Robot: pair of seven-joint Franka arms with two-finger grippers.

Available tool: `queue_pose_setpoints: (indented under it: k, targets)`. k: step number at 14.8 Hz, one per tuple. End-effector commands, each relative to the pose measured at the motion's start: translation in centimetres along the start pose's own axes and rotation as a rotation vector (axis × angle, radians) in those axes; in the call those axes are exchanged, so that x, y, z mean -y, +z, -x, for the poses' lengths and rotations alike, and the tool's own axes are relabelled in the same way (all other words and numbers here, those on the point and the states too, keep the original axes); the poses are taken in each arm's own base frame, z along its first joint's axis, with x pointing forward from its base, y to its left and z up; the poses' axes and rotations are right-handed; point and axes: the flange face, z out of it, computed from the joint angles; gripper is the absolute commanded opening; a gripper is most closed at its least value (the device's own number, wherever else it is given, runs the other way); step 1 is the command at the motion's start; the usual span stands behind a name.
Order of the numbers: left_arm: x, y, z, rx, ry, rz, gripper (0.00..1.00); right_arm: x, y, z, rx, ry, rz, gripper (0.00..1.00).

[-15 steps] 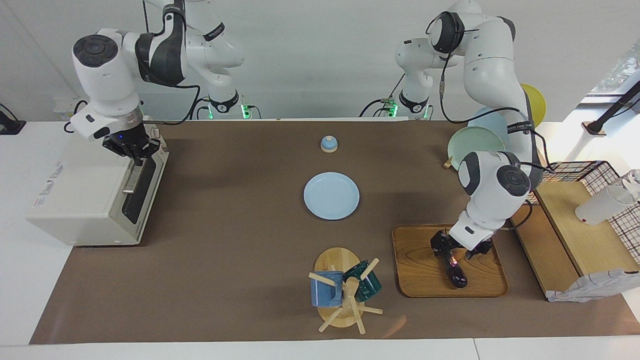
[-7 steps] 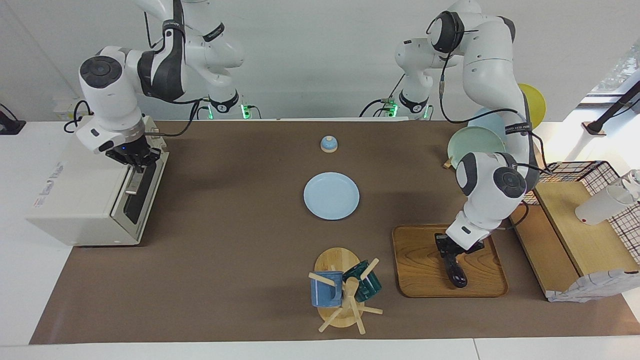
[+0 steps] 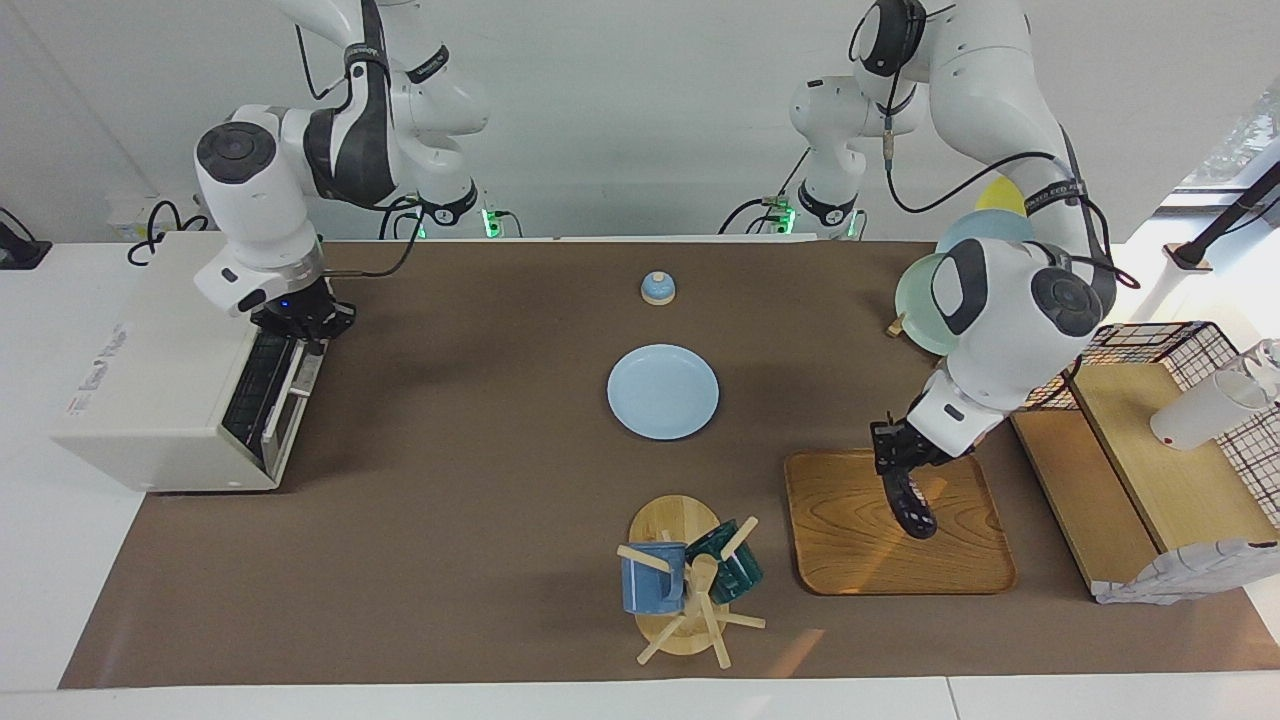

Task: Put eggplant into oven
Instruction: 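Carry the eggplant over the plate while the right gripper opens the oven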

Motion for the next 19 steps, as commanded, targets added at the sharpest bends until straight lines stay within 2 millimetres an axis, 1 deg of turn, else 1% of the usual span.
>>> queue_pose_setpoints:
  k: [1,2,3,4,5,6,7,8,9,10,11,12,13,14,15,16,17,18,19]
  targets:
    - [-6.3,-1.7,2.9,0.030,-0.053,-0.002,0.00,1.4,6.3,-1.5,-0.055,0.035,-0.022,0.00]
    - [-8.7,-1.9,4.1,0.033,-0.067,-0.005,0.00,2.2,7.0,-1.3,-0.073,0.033,-0.025,0.00]
    - [-11.1,-1.9,5.3,0.040,-0.073,-0.009,0.00,2.5,7.7,-1.3,-0.078,0.043,-0.029,0.00]
    - [-13.3,-1.5,6.4,0.047,-0.077,-0.013,0.00,2.7,8.9,-1.5,-0.066,0.056,-0.035,0.00]
    - [-15.3,-1.0,7.4,0.050,-0.082,-0.015,0.00,2.7,9.4,-1.7,-0.068,0.068,-0.049,0.00]
    - [-17.2,-0.6,8.5,0.047,-0.085,-0.016,0.00,2.9,10.4,-1.8,-0.055,0.082,-0.066,0.00]
    - [-18.8,0.2,9.5,0.041,-0.085,-0.014,0.00,3.2,11.1,-2.0,-0.053,0.094,-0.083,0.00]
    - [-20.7,0.9,11.0,0.020,-0.088,-0.007,0.00,4.0,12.0,-2.1,-0.045,0.106,-0.100,0.00]
    - [-22.0,2.6,12.8,-0.001,-0.094,0.000,0.00,4.8,12.4,-2.3,-0.042,0.113,-0.111,0.00]
    - [-23.0,3.8,14.5,-0.029,-0.088,0.013,0.00,5.0,12.3,-2.4,-0.042,0.130,-0.115,0.00]
    - [-23.7,5.2,15.8,-0.044,-0.081,0.019,0.00,6.0,12.0,-2.5,-0.036,0.133,-0.115,0.00]
    - [-24.5,6.5,16.6,-0.048,-0.072,0.024,0.00,6.9,11.8,-2.6,-0.034,0.138,-0.120,0.00]
    - [-25.3,7.4,17.2,-0.049,-0.067,0.027,0.00,7.4,11.5,-2.8,-0.035,0.161,-0.138,0.00]
    - [-25.7,8.5,17.4,-0.045,-0.061,0.027,0.00,8.0,11.3,-2.9,-0.034,0.183,-0.163,0.00]
    - [-26.0,9.0,17.7,-0.042,-0.052,0.025,0.00,9.2,10.9,-3.0,-0.032,0.193,-0.194,0.00]
    - [-26.0,9.7,17.9,-0.034,-0.050,0.020,0.00,10.1,10.0,-3.4,-0.034,0.204,-0.221,0.00]
    - [-25.9,10.4,18.1,-0.034,-0.049,0.019,0.00,11.1,8.7,-3.9,-0.027,0.211,-0.235,0.00]
    - [-25.9,11.2,18.6,-0.035,-0.044,0.019,0.00,11.7,7.8,-4.3,-0.017,0.228,-0.239,0.00]
    - [-26.0,11.9,19.0,-0.041,-0.038,0.022,0.00,11.7,7.0,-4.6,-0.018,0.238,-0.240,0.05]
